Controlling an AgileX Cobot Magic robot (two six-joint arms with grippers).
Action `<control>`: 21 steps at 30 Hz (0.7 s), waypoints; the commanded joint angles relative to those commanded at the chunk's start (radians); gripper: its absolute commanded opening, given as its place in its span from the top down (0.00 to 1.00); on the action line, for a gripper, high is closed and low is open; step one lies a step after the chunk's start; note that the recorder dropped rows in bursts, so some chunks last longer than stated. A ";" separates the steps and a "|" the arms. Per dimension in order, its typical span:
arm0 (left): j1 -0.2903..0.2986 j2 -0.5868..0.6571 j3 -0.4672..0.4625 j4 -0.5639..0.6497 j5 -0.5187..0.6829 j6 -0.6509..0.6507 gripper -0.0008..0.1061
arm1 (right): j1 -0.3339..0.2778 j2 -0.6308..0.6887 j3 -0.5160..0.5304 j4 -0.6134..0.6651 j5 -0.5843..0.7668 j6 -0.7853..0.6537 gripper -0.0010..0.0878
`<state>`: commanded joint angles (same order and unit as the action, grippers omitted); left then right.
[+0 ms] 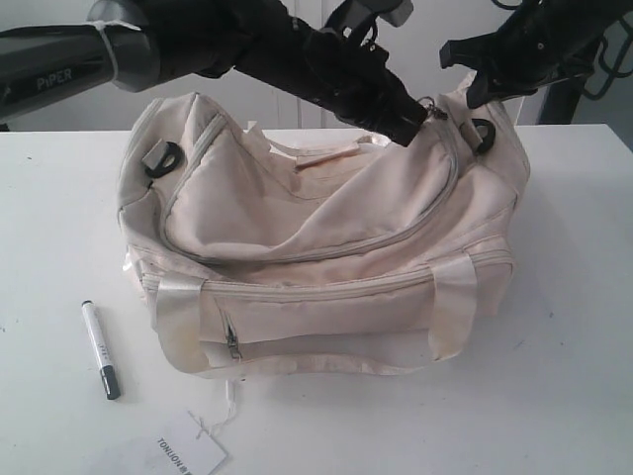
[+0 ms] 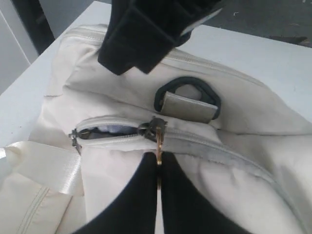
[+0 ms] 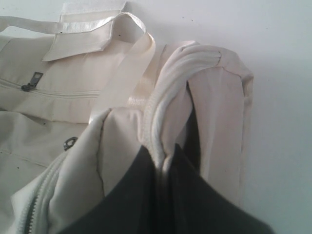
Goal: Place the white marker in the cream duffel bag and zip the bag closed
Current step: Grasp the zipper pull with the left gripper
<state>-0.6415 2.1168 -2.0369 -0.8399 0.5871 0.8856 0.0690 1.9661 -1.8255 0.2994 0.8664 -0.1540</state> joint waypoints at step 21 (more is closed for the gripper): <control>0.000 0.000 0.000 -0.072 0.277 0.000 0.99 | 0.000 0.000 0.000 0.002 0.000 0.067 0.99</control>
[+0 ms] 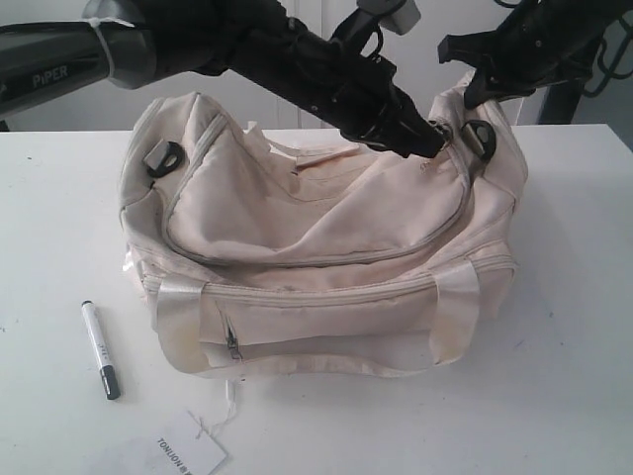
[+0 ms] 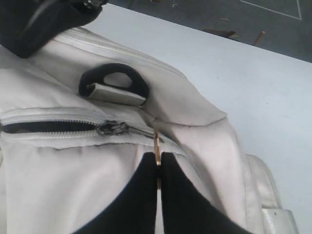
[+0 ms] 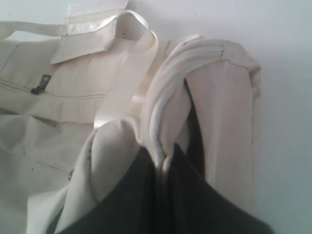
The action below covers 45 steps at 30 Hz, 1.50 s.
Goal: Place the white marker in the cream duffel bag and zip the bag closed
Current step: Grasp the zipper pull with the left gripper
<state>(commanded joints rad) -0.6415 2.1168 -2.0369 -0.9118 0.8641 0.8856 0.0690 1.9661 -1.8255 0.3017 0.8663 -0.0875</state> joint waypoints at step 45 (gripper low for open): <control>-0.087 -0.019 0.000 -0.001 0.099 0.003 0.99 | 0.000 0.002 0.000 0.013 0.134 0.032 0.99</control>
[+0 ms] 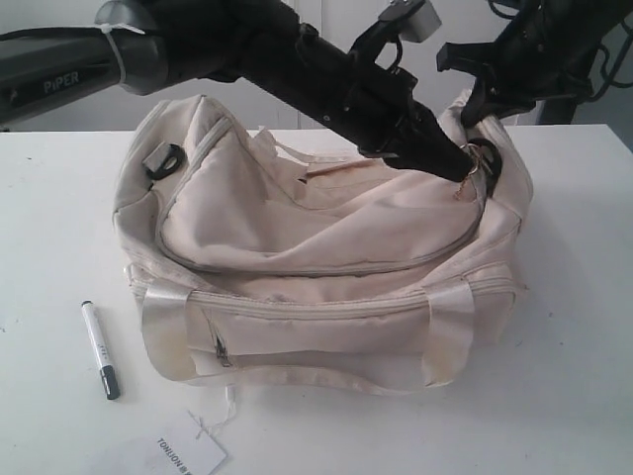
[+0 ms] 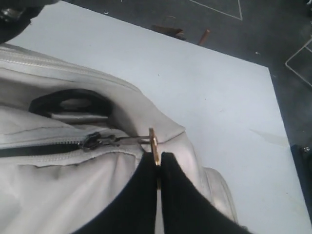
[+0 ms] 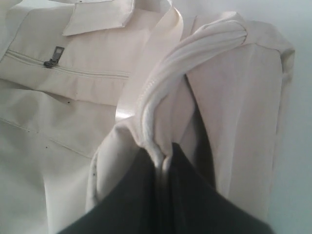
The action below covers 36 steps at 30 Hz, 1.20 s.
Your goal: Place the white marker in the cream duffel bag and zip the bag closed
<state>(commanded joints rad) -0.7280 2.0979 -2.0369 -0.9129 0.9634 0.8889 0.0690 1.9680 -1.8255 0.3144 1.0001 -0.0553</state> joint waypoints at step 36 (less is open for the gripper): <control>-0.204 -0.108 0.000 0.833 -0.202 0.007 0.99 | 0.000 0.028 0.000 0.002 -0.087 0.086 0.99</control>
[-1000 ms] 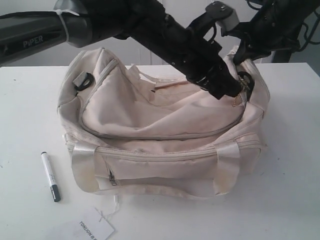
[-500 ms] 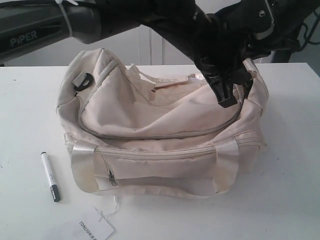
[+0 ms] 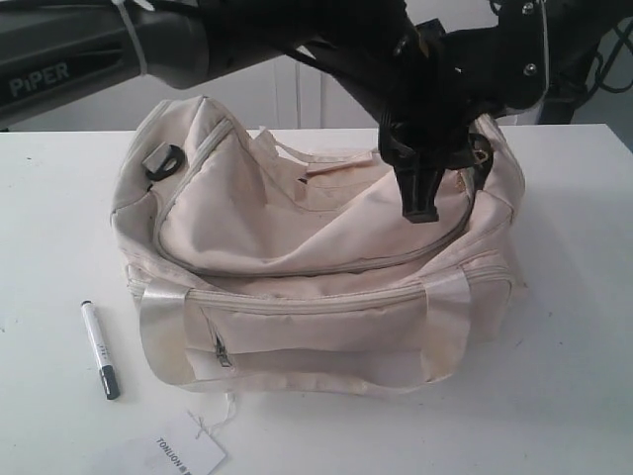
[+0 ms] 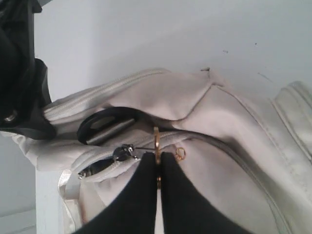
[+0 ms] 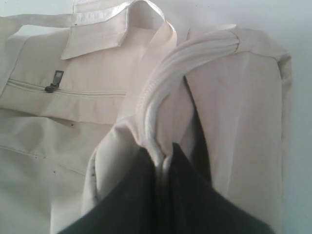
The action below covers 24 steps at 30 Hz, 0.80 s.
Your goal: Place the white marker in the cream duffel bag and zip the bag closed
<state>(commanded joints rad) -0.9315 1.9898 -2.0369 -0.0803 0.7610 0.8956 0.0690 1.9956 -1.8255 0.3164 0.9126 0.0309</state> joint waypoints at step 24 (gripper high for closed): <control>0.000 0.000 0.000 -0.182 0.237 -0.003 0.99 | 0.000 -0.005 0.000 0.000 -0.064 0.110 0.99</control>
<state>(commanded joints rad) -0.9315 1.9898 -2.0369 -0.2623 0.9981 0.8924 0.0690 1.9904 -1.8255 0.3164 0.8484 0.1407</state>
